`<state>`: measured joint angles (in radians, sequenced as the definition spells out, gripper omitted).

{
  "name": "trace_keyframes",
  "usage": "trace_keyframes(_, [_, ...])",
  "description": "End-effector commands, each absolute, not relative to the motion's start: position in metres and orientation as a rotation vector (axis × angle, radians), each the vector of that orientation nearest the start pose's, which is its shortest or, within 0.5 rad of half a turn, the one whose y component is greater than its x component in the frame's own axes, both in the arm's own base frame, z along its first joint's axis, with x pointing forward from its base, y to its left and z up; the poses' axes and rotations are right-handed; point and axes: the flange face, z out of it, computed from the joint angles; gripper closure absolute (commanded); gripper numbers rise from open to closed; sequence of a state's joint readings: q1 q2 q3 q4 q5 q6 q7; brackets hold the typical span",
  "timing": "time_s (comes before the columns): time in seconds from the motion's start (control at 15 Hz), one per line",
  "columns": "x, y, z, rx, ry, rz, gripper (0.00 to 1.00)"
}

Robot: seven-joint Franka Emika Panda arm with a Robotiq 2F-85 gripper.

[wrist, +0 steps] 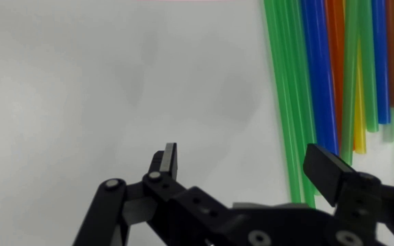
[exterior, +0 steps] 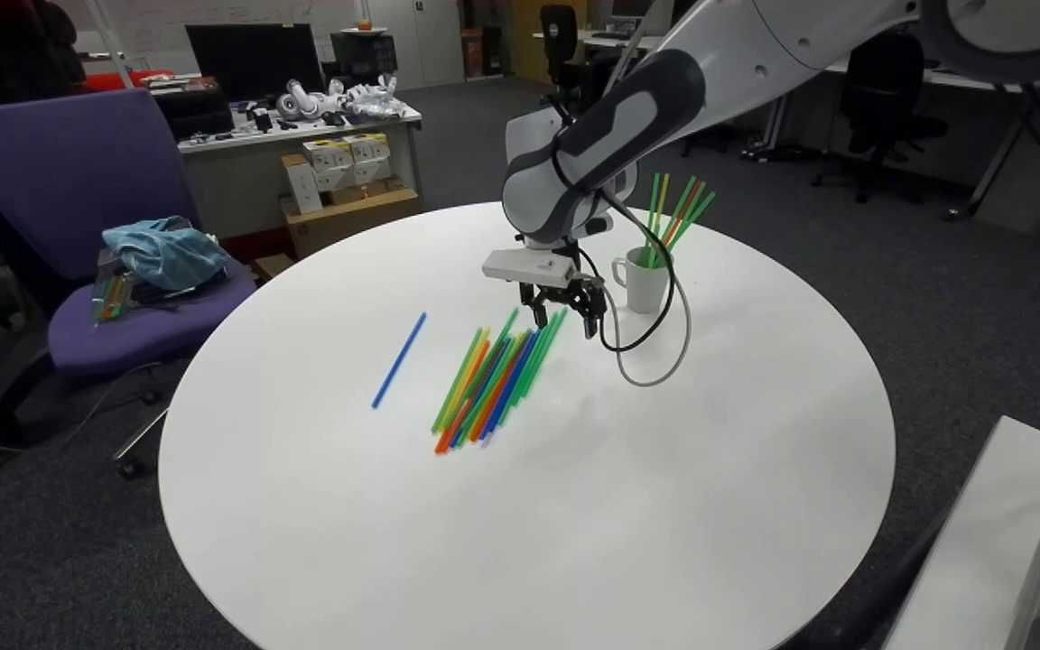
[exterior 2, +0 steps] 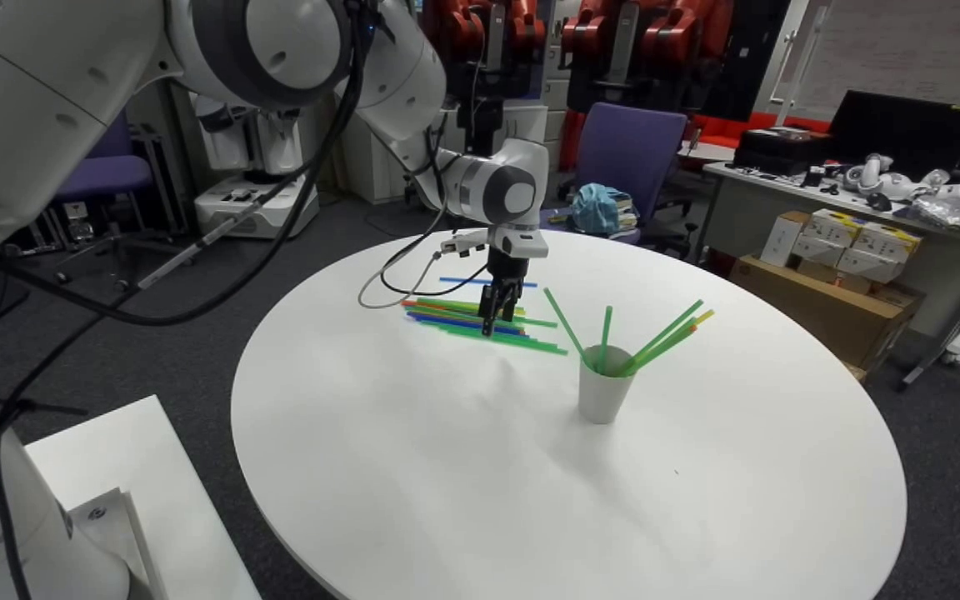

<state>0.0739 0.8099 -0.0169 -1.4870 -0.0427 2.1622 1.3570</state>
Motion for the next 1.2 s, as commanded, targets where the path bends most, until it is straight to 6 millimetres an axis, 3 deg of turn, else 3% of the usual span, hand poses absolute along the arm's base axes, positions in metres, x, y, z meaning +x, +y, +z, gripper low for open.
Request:
trace_keyframes(0.0, [0.706,0.040,0.179,-2.672,1.900,0.076,0.00])
trace_keyframes(0.6, [0.700,0.038,0.141,-2.710,1.957,0.124,0.00])
trace_keyframes(1.13, [0.708,0.033,0.150,-2.680,1.967,0.097,0.00])
